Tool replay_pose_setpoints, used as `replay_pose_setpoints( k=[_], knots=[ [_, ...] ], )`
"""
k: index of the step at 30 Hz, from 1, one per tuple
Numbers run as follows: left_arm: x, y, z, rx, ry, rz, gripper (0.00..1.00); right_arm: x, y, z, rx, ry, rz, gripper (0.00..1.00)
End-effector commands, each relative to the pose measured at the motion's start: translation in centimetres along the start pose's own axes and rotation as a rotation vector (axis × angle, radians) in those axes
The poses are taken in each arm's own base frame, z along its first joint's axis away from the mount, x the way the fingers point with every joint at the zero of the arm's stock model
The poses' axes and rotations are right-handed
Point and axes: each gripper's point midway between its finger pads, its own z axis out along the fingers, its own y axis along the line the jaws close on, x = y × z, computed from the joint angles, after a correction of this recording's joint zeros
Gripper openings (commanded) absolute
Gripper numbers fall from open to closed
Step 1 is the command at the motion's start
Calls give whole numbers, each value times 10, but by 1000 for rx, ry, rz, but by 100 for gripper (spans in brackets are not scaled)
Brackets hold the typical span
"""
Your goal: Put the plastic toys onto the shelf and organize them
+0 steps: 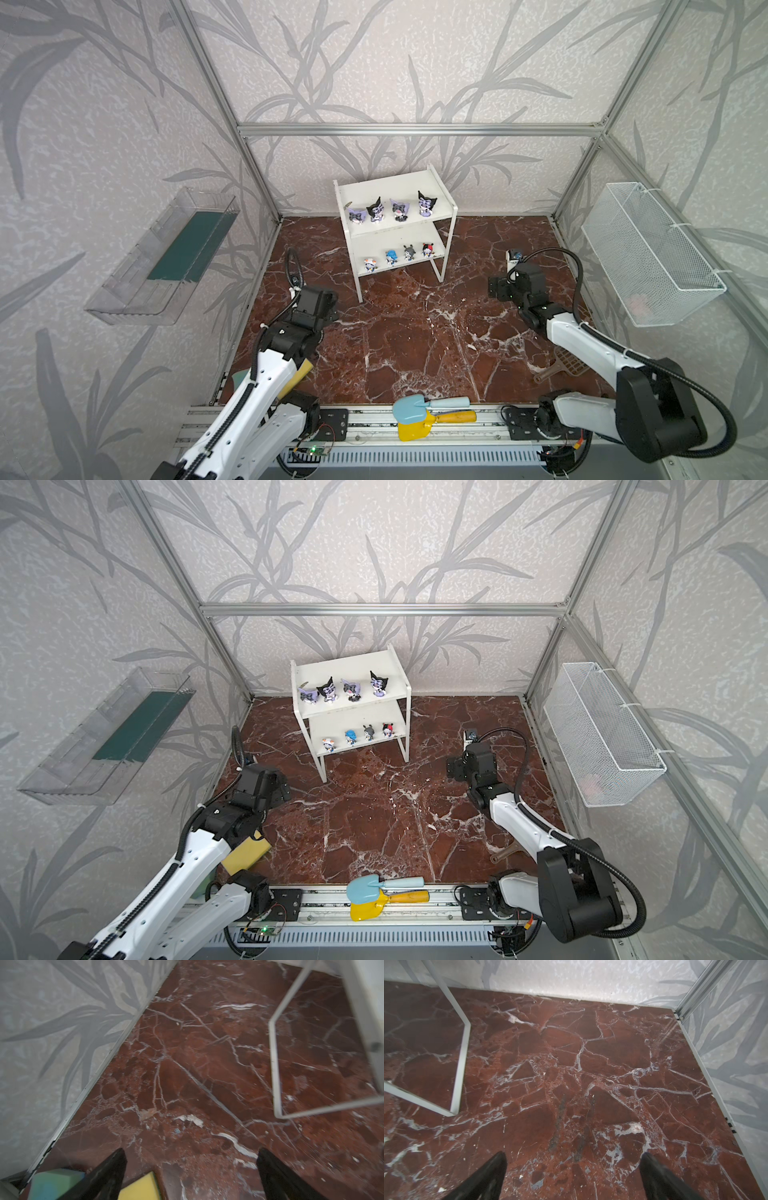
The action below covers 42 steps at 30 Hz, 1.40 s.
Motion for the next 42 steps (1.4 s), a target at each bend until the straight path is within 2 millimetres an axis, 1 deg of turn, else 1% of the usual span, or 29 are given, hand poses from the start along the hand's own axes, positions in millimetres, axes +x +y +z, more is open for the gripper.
replay_pose_setpoints(
  k=[1,2,5,7,8,9,10,11,14,15,16,17,18,19,21,22,23,24,26,28,29,31,32,34,38,39,42],
  knots=[
    [-24,13,26,-74,-74,-60,99,3,-10,28,50,17,-38,99],
    [-27,19,36,-96,-63,-96,99,7,-10,35,55,44,-35,99],
    [-32,33,67,-186,-59,-144,99,12,-8,49,57,32,-60,99],
    [-39,39,82,-267,-92,-131,99,8,-16,46,101,14,-106,99],
    [-44,41,88,-301,-114,-131,99,3,-22,43,132,-63,-105,99],
    [-47,42,95,-328,-125,-123,99,5,-29,41,132,-118,-64,99],
    [-47,38,104,-333,-129,-117,99,4,-29,39,98,-177,-40,99],
    [-47,33,113,-325,-127,-100,99,3,-30,35,99,-219,-32,99],
    [-48,19,137,-296,-161,-24,99,8,-30,31,87,-215,-24,99],
    [-51,14,139,-280,-169,5,99,11,-29,30,80,-209,-27,99],
    [-54,4,138,-230,-172,34,99,15,-27,31,72,-219,-35,99],
    [-57,-4,140,-176,-218,45,99,14,-27,31,71,-256,-31,99],
    [-65,-13,139,-120,-285,37,99,13,-26,30,70,-287,-36,99],
    [-65,-18,138,-89,-308,60,99,12,-25,29,67,-304,-40,99],
    [-63,-27,141,-15,-315,46,99,14,-25,28,63,-270,-34,99],
    [-65,-37,141,36,-355,78,99,15,-26,29,65,-243,-35,99],
    [-59,-46,142,76,-340,118,99,15,-25,30,64,-230,-38,99],
    [-57,-50,141,103,-329,134,99,15,-25,31,66,-233,-37,99],
    [-59,-53,138,124,-365,132,100,14,-26,31,68,-249,-34,99],
    [-55,-55,133,155,-401,136,98,15,-26,31,67,-244,-36,99],
    [-46,-52,132,160,-402,123,98,15,-25,31,67,-238,-37,99],
    [-48,-52,131,173,-477,122,98,15,-25,31,66,-236,-35,99],
    [-43,-52,133,169,-451,130,98,15,-26,31,67,-238,-35,99],
    [-45,-46,136,128,-397,107,99,14,-26,31,67,-240,-36,99],
    [-48,-48,133,147,-468,107,99,15,-26,31,68,-238,-35,99],
    [-44,-50,133,161,-447,113,99,15,-26,31,68,-238,-35,99],
    [-47,-51,134,160,-454,114,99,15,-26,31,67,-239,-36,99]
  ],
)
